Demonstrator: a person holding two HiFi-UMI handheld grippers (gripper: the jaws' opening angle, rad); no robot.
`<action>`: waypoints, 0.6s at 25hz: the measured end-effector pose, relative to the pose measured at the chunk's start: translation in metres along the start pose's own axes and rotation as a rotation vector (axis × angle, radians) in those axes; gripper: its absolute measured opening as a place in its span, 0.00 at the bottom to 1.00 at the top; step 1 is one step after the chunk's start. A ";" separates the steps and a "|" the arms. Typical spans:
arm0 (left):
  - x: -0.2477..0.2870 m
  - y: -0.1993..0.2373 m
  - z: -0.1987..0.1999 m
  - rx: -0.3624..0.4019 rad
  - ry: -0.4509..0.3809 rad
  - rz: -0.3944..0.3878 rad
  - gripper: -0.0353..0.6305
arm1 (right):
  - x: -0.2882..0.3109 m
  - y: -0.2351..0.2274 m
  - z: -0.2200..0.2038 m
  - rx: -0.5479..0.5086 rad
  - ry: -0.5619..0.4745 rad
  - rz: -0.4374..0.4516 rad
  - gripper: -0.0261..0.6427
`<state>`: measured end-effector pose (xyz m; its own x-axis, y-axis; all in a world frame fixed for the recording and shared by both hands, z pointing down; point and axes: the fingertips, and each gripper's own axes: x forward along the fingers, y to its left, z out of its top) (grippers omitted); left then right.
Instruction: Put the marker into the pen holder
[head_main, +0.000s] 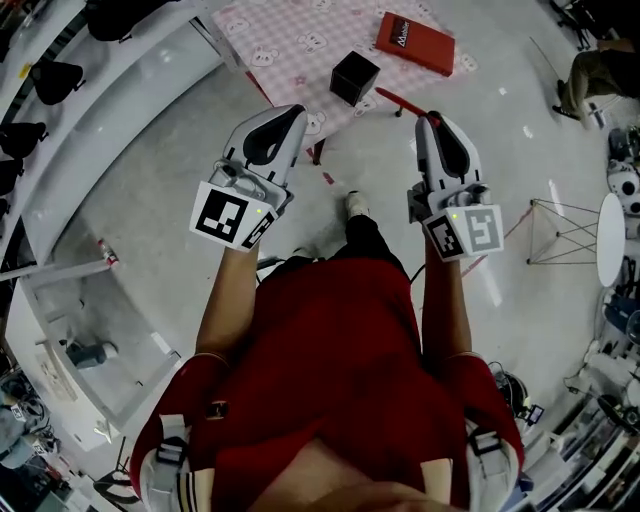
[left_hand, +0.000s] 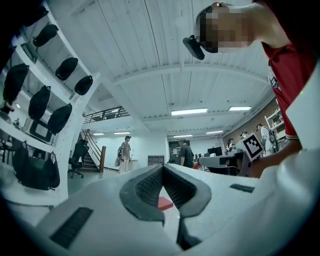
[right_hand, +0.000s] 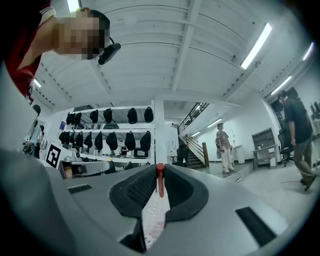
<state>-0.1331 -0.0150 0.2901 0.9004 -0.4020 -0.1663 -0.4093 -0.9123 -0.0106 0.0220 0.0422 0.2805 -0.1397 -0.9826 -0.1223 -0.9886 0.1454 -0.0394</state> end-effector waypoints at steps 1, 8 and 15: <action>0.006 0.002 -0.002 0.007 0.004 0.008 0.06 | 0.005 -0.006 -0.002 0.002 0.003 0.011 0.10; 0.052 0.029 -0.018 0.031 0.042 0.096 0.06 | 0.054 -0.048 -0.017 -0.018 0.048 0.125 0.10; 0.097 0.054 -0.037 0.048 0.061 0.196 0.06 | 0.093 -0.086 -0.053 -0.012 0.120 0.224 0.10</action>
<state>-0.0621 -0.1058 0.3095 0.8096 -0.5765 -0.1100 -0.5826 -0.8121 -0.0315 0.0913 -0.0677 0.3253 -0.3608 -0.9326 -0.0083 -0.9325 0.3608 -0.0128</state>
